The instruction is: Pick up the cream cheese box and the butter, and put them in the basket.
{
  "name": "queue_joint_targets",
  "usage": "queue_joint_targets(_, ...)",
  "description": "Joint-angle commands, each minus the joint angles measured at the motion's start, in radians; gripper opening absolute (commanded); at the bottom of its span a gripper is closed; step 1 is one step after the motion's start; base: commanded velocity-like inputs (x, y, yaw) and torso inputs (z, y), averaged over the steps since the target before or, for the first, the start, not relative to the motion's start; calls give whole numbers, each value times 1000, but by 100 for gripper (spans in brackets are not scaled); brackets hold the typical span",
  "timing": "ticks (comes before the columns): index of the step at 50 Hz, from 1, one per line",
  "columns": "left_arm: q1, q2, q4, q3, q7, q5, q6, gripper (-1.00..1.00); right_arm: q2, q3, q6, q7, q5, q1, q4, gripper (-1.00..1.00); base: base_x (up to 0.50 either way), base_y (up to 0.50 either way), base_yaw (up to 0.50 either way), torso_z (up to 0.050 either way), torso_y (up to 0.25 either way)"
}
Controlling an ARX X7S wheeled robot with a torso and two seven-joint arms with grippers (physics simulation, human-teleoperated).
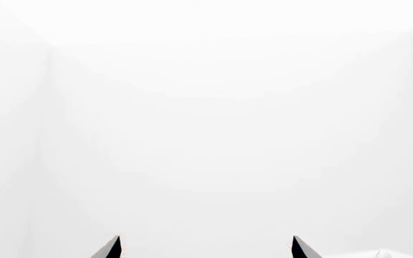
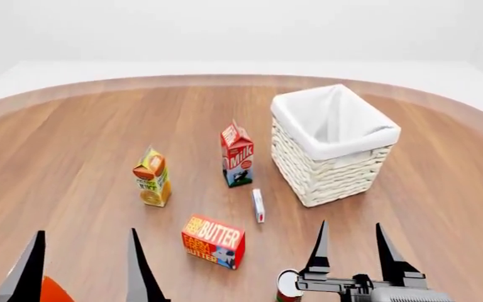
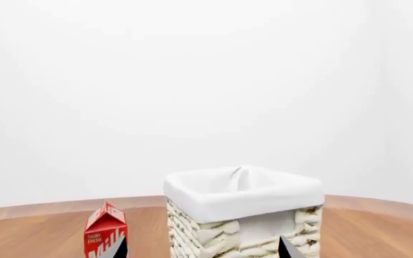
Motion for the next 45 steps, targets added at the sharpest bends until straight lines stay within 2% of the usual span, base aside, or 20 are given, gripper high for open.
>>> queue_joint_targets(1,15,-7,-1,2,-11,6,26,100,4,-7,2,6,2,5,4,100,227,0,0,0,0)
queue_joint_targets(45,21,-30,2,15,-37,5,32,100,22,-28,11,27,17,12,6,100,202,0,0,0,0)
